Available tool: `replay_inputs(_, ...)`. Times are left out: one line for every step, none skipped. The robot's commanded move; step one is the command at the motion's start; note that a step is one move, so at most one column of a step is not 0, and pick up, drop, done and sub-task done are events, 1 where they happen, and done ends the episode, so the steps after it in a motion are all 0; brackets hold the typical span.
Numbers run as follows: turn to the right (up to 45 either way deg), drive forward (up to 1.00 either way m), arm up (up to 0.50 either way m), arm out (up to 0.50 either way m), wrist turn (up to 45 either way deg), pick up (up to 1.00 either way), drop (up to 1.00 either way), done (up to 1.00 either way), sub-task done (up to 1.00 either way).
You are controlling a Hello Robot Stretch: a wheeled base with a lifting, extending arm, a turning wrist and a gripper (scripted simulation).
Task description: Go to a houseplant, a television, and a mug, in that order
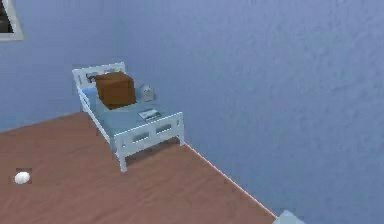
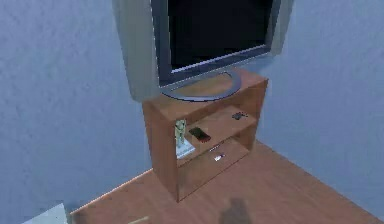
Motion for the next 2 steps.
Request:
replay_inputs(-45.0, 0.00, 0.00, 0.00, 0.0, 0.00, 0.00, 0.00, 0.00)
replay_inputs(-24.0, 0.00, 0.00, 0.00, 0.0, 0.00, 0.00, 0.00, 0.00)
